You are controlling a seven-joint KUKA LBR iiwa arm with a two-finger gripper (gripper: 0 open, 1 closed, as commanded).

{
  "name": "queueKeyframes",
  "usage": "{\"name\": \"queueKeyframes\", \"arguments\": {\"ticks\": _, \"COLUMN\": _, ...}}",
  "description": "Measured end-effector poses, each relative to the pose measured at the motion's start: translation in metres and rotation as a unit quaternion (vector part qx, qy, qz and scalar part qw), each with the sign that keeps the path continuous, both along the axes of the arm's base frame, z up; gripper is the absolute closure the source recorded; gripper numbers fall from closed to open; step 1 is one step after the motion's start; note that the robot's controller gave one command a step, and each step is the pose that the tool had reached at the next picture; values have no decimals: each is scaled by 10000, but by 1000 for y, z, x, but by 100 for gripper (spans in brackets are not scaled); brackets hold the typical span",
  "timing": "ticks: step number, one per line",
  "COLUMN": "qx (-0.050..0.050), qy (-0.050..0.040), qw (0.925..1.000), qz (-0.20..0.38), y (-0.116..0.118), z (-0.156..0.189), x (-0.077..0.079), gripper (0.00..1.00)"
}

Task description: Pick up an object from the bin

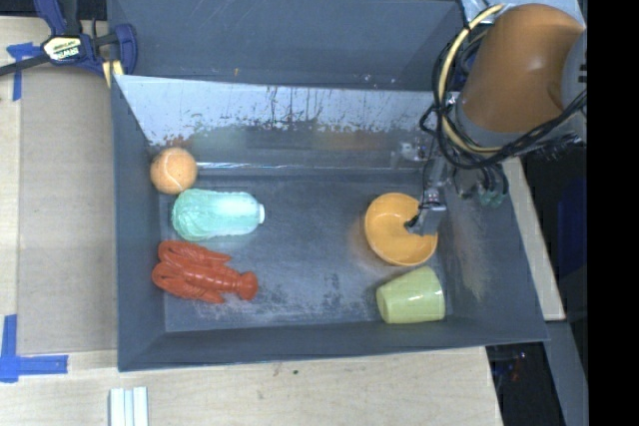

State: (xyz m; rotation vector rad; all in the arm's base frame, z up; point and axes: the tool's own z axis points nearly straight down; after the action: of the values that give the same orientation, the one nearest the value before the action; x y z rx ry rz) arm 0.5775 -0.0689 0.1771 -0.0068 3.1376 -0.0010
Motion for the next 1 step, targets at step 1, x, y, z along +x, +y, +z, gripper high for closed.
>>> {"name": "queueKeyframes", "arguments": {"ticks": 1, "qx": 0, "qy": 0, "qw": 10000, "qz": 1, "y": 0, "z": 0, "x": 0, "gripper": 0}}
